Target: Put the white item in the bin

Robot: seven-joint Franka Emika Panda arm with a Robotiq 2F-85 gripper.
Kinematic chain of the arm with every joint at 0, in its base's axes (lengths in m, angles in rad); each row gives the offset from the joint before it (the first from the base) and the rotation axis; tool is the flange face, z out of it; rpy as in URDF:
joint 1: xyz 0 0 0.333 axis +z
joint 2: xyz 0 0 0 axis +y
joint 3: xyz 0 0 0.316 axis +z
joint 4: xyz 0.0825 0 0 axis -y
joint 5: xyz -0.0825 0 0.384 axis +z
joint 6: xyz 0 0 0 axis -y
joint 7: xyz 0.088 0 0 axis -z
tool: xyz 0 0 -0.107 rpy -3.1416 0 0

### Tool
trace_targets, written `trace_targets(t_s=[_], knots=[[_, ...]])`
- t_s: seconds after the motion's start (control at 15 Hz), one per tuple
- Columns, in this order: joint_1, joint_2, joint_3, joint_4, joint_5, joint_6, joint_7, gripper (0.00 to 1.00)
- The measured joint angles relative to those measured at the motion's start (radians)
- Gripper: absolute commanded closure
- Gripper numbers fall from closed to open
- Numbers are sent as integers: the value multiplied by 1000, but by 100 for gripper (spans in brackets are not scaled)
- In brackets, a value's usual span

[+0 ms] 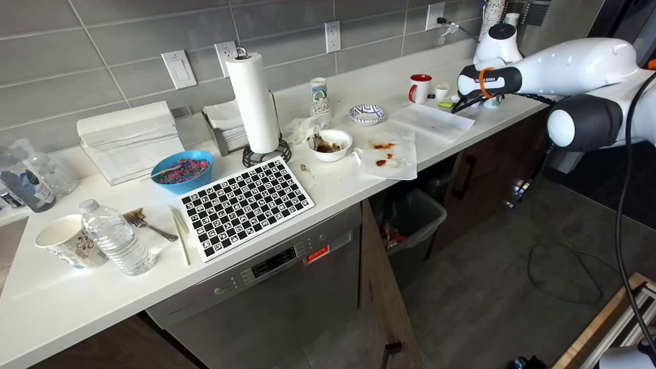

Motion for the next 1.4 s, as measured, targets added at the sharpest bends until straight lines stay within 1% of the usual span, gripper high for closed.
trace_targets(t_s=[0.07, 0.2, 0.33, 0.4, 0.47, 0.87, 1.0, 1.2, 1.27, 1.33, 1.4], knots=[[3, 2, -6, 1, 0, 2, 27, 43], [7, 7, -20, 1, 0, 15, 80, 47], [10, 11, -35, 1, 0, 30, 127, 50], [11, 12, -42, 1, 0, 32, 148, 56], [11, 13, -48, 1, 0, 34, 168, 53], [12, 28, -78, 1, 0, 69, 256, 56], [12, 36, -85, 1, 0, 84, 282, 55], [12, 46, -95, 2, 0, 117, 320, 60], [12, 49, -97, 2, 0, 130, 331, 62], [13, 51, -99, 2, 0, 140, 341, 69], [13, 53, -100, 2, 0, 148, 348, 87]])
